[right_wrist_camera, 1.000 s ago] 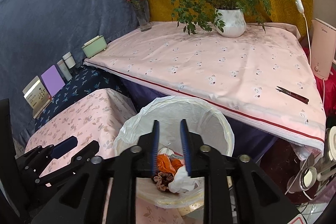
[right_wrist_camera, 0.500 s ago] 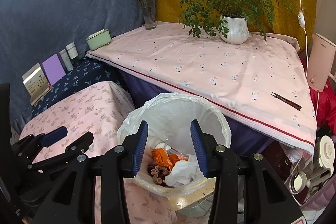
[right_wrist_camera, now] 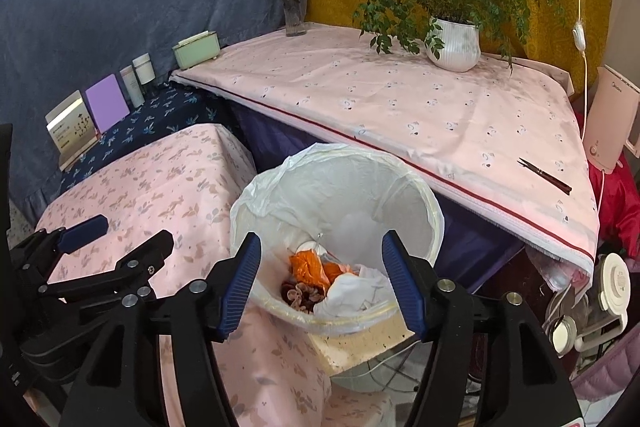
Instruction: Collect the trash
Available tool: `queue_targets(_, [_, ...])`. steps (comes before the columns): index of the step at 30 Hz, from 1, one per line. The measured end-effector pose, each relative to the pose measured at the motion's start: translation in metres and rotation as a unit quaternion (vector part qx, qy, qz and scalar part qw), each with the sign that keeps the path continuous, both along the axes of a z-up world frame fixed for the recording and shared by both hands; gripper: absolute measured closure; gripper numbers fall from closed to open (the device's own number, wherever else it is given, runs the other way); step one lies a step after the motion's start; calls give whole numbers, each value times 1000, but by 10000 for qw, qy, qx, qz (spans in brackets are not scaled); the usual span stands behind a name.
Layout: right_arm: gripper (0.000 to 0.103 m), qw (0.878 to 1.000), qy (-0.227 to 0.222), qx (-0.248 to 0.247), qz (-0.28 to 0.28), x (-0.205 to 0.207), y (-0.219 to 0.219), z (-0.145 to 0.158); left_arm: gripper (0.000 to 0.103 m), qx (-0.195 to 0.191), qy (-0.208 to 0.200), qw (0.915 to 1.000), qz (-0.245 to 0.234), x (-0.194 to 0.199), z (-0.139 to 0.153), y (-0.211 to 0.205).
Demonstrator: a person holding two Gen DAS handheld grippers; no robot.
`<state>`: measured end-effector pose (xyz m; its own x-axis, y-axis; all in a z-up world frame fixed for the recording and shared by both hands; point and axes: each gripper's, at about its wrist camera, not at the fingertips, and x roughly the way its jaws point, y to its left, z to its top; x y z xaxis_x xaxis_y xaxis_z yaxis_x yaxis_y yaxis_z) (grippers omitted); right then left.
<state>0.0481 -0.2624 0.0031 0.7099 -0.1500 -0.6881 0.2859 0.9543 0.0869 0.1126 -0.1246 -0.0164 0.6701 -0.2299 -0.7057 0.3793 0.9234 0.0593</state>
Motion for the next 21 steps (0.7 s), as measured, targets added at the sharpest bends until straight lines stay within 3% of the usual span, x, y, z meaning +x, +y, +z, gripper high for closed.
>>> queue_targets(10, [23, 9994, 248, -217, -106, -18, 2, -12, 14, 131, 227, 9997, 0, -11, -17, 4])
queue_targets(21, [19, 9986, 377, -314, -196, -29, 1, -19, 14, 166, 367, 9992, 29, -20, -24, 4])
